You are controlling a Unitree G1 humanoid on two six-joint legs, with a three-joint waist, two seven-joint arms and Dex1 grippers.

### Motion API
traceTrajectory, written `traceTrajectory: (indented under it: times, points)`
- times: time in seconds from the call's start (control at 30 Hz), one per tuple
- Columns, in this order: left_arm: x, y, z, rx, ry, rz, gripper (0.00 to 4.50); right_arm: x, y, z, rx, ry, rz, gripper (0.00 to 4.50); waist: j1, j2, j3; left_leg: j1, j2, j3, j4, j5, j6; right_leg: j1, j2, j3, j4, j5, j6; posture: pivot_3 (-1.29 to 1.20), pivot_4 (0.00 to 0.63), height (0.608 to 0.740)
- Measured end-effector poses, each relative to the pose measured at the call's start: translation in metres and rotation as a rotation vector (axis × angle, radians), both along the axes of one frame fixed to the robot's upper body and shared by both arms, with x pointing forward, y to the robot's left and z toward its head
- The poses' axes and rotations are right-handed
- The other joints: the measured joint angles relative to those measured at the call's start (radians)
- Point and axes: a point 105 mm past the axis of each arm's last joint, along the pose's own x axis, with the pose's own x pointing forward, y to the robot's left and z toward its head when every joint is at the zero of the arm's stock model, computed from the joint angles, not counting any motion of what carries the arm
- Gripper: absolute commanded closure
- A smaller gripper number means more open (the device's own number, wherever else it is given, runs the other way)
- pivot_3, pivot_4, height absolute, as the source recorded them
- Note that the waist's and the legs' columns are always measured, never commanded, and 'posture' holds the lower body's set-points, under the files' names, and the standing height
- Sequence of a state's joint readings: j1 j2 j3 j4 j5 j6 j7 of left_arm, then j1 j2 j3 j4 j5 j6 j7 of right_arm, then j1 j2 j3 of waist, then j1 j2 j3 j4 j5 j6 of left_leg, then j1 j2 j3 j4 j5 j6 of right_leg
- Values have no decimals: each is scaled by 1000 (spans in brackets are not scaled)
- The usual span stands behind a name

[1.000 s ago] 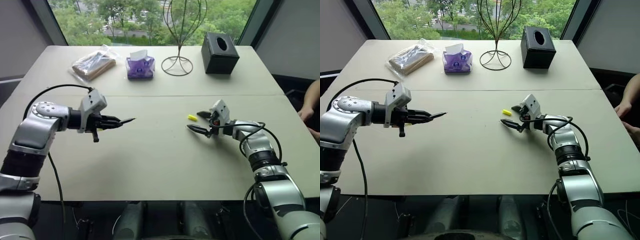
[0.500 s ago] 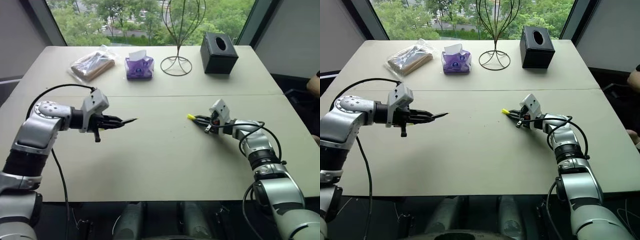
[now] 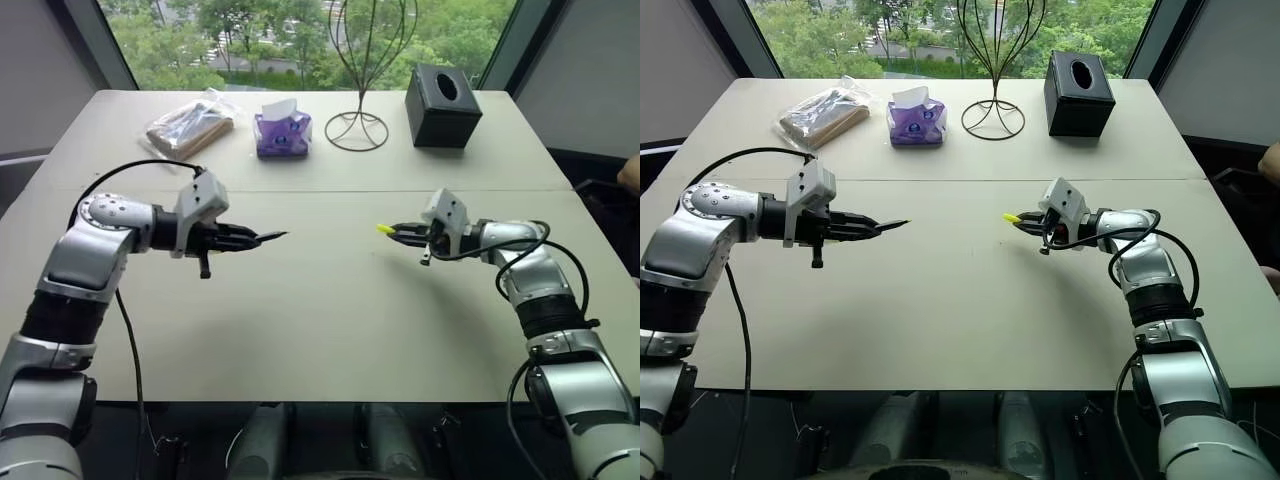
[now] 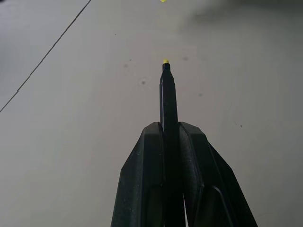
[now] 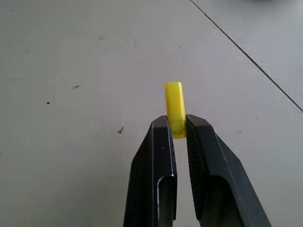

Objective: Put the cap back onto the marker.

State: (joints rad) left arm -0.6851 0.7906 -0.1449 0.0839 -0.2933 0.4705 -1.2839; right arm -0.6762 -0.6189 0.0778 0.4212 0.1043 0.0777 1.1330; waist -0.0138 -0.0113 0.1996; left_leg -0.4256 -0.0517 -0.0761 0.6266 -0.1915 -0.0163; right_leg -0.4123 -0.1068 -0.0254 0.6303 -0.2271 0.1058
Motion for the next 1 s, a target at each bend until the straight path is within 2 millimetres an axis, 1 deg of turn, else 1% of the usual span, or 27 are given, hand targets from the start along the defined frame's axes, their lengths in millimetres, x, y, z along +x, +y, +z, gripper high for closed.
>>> traceTrajectory:
  times: [0.1, 0.23, 0.4, 0.6, 1.0]
  points:
    - [1, -15, 3, 9, -24, -86, 4500, -13, 15, 16, -21, -17, 86, 4476, 0, 0, 0, 0, 0, 0, 0, 0, 0, 0, 0, 0, 0, 0, 0, 0, 150, 740]
    - [5, -34, 3, 7, -37, -172, 4500, -30, 31, 21, -24, 3, 155, 4476, 0, 0, 0, -1, 0, 0, 0, 0, 0, 0, 0, 0, 0, 0, 0, 0, 150, 740]
    - [12, -53, 7, -4, -66, -233, 4500, -38, 42, 31, -18, -13, 181, 4476, 2, 0, 0, -1, 0, 0, 0, 0, 0, 0, -1, 0, 0, 0, 0, 0, 150, 740]
    - [14, -57, -2, -3, -55, -251, 4500, -43, 46, 28, 6, 13, 168, 4476, 2, 0, 0, -1, 0, 0, 0, 0, 0, -1, -1, 0, 0, 0, 0, 0, 150, 740]
    - [16, -58, -4, -1, -62, -251, 4500, -48, 53, 30, 14, 22, 183, 4476, 1, 0, 0, -1, 0, -1, 0, 0, 0, -1, -2, -1, 0, 0, 0, 0, 150, 740]
